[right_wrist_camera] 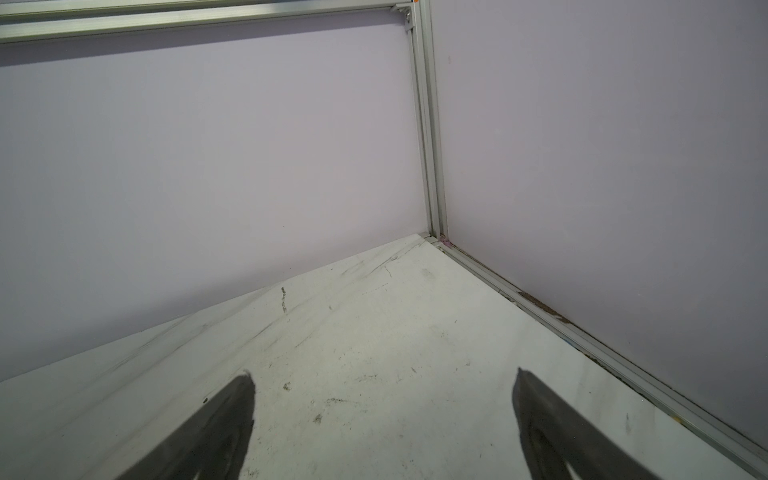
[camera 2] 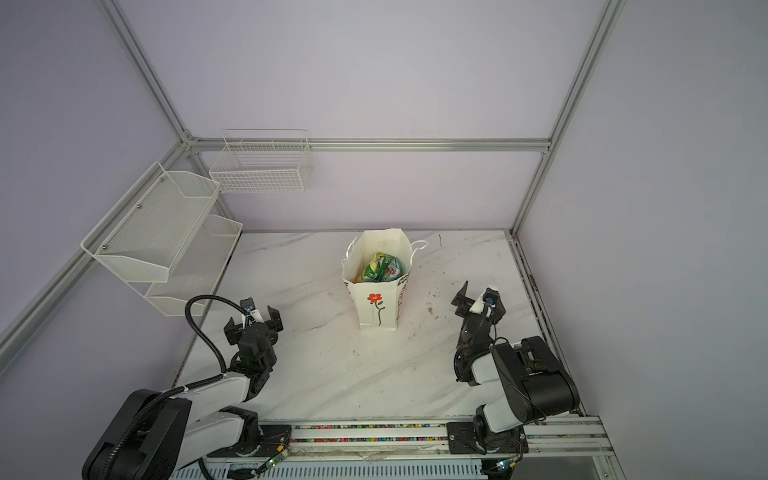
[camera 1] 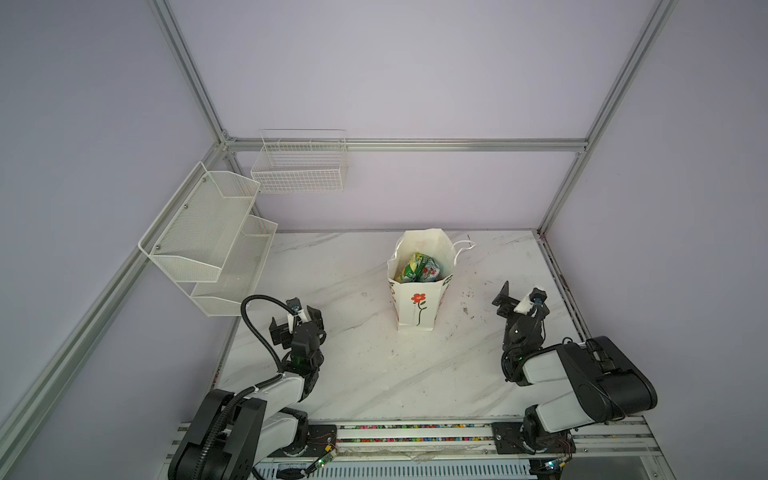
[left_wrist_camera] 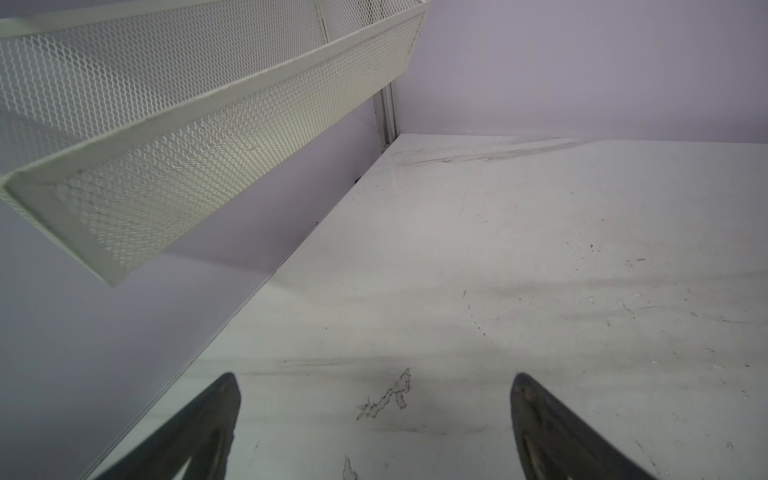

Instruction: Place the snacks into the paper bag

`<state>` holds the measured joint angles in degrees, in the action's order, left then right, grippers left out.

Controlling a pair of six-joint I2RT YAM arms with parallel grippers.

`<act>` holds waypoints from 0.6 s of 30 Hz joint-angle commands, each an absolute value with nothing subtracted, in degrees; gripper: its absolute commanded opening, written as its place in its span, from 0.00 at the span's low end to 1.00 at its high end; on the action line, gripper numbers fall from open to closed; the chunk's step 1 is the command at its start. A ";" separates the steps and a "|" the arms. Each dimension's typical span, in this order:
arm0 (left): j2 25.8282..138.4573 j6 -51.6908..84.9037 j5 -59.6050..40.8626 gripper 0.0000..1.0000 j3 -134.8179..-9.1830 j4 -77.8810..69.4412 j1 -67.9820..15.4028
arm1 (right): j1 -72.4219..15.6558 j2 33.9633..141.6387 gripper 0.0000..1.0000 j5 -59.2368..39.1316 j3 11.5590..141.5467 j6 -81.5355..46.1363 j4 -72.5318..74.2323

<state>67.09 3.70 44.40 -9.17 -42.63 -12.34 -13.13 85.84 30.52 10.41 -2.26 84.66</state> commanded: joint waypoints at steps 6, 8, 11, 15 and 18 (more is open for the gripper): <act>68.30 3.27 45.55 1.00 -12.30 -47.08 -11.78 | -12.74 87.44 0.97 30.01 11.28 -1.45 90.09; 69.26 3.08 45.52 0.99 -12.46 -48.58 -11.69 | -12.74 88.12 0.97 30.06 11.59 -1.30 90.62; 71.01 2.75 45.36 1.00 -13.34 -49.28 -11.69 | -12.61 88.77 0.97 30.15 11.77 -0.90 91.24; 72.54 2.47 45.29 0.99 -13.82 -50.87 -11.69 | -12.54 88.94 0.97 30.31 11.52 -0.98 91.98; 73.44 2.28 45.24 1.00 -14.42 -51.07 -11.60 | -12.47 89.43 0.97 30.41 11.64 -0.77 92.37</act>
<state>73.01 3.27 44.53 -9.34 -46.65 -12.01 -12.82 88.77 30.37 10.76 -1.93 87.81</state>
